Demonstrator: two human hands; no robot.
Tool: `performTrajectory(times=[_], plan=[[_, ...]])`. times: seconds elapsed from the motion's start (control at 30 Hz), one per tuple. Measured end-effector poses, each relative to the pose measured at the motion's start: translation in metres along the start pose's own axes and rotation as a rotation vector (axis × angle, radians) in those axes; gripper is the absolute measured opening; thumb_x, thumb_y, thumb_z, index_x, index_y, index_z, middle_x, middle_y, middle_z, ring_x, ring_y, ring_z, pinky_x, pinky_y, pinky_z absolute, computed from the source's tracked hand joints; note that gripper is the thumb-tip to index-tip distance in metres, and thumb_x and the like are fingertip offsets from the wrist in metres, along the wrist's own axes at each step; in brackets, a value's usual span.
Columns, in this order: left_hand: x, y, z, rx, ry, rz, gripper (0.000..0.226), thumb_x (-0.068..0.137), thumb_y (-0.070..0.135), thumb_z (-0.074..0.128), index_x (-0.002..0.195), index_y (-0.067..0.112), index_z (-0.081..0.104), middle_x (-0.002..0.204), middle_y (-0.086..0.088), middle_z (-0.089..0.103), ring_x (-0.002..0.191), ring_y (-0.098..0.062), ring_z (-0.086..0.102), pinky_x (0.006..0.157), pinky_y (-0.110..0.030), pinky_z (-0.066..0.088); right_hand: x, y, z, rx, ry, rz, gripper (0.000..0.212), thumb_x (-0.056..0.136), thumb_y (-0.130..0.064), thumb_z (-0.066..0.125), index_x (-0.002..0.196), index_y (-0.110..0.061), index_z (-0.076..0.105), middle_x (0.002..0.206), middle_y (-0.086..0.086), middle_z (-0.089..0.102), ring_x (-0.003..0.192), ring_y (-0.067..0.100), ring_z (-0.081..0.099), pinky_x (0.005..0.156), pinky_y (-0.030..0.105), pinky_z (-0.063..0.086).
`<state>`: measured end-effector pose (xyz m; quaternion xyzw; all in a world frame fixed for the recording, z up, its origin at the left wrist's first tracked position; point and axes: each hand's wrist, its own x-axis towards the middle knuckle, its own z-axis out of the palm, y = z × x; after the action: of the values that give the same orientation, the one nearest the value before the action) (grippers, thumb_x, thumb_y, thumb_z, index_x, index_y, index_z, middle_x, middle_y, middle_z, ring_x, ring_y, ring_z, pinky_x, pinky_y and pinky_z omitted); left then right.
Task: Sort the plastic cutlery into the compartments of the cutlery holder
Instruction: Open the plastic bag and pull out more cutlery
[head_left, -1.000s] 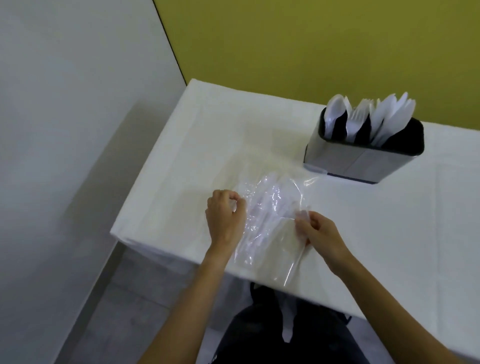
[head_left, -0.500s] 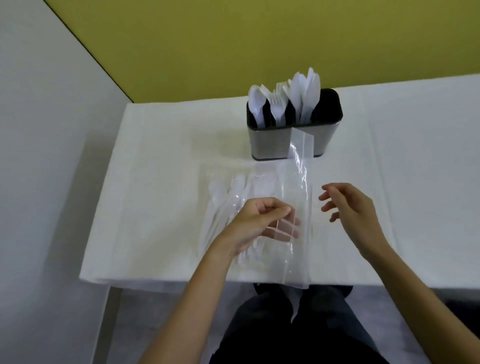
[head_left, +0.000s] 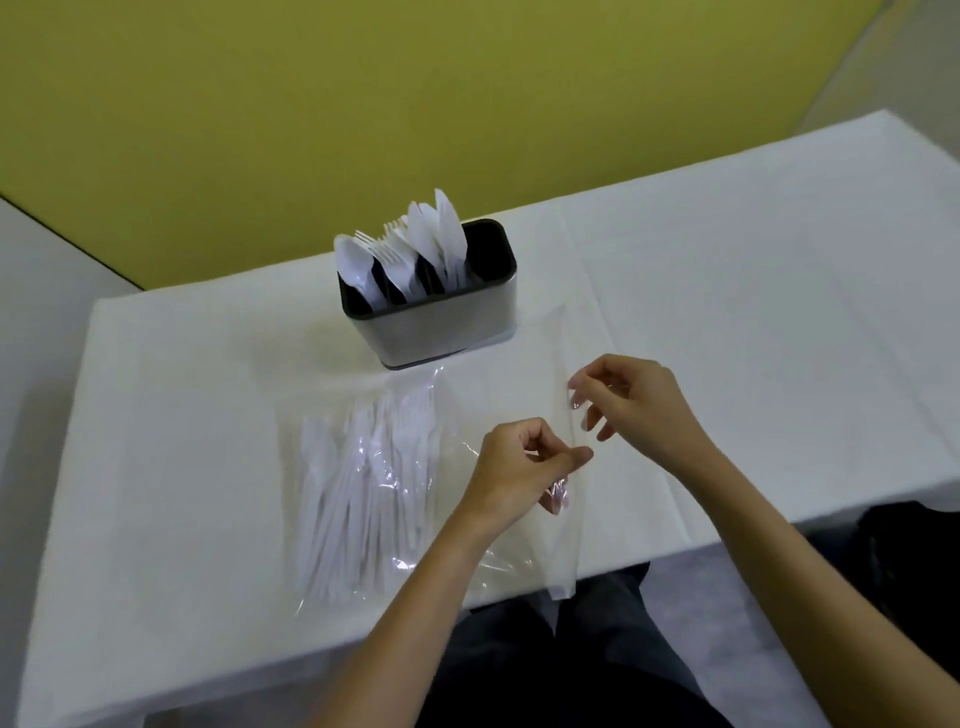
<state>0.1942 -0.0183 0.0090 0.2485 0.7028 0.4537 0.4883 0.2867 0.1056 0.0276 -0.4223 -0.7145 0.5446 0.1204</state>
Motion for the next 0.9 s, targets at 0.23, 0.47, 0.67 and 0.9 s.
performTrajectory(times=[0.23,0.47,0.67,0.9], plan=[[0.004,-0.004,0.008,-0.085,-0.136,-0.065,0.029,0.096,0.026,0.055,0.074,0.009,0.048,0.066,-0.01,0.061,0.05,-0.024,0.063,0.046,-0.029,0.052,0.012,0.005,-0.014,0.055,-0.195,0.077,0.006,0.087,-0.002,0.058,0.091,-0.004,0.062,0.077,0.008,0.07,0.061,0.018,0.066,0.053,0.024,0.053],[0.006,-0.005,0.015,0.017,0.0,0.005,0.03,0.101,0.024,0.044,0.074,0.012,0.044,0.059,-0.003,0.056,0.046,-0.022,0.062,0.044,-0.028,0.051,0.012,0.019,-0.017,0.048,-0.337,0.152,0.009,0.089,-0.004,0.061,0.095,0.0,0.065,0.081,0.015,0.069,0.069,0.016,0.066,0.062,0.025,0.058],[0.015,-0.014,0.017,0.126,0.018,-0.046,0.032,0.102,0.024,0.036,0.075,0.01,0.046,0.063,-0.01,0.052,0.04,-0.021,0.052,0.036,-0.025,0.041,0.001,0.033,-0.005,-0.081,-0.34,0.115,0.017,0.095,-0.01,0.049,0.084,-0.004,0.061,0.074,0.012,0.068,0.062,0.014,0.064,0.058,0.027,0.057],[0.022,-0.02,0.026,0.227,0.206,0.06,0.034,0.098,0.019,0.038,0.066,0.011,0.039,0.056,0.0,0.037,0.052,-0.009,0.029,0.051,-0.03,0.028,-0.006,0.043,0.007,-0.122,-0.216,0.015,0.018,0.097,-0.006,0.045,0.081,-0.005,0.055,0.062,0.005,0.06,0.046,0.007,0.052,0.049,0.021,0.049]])
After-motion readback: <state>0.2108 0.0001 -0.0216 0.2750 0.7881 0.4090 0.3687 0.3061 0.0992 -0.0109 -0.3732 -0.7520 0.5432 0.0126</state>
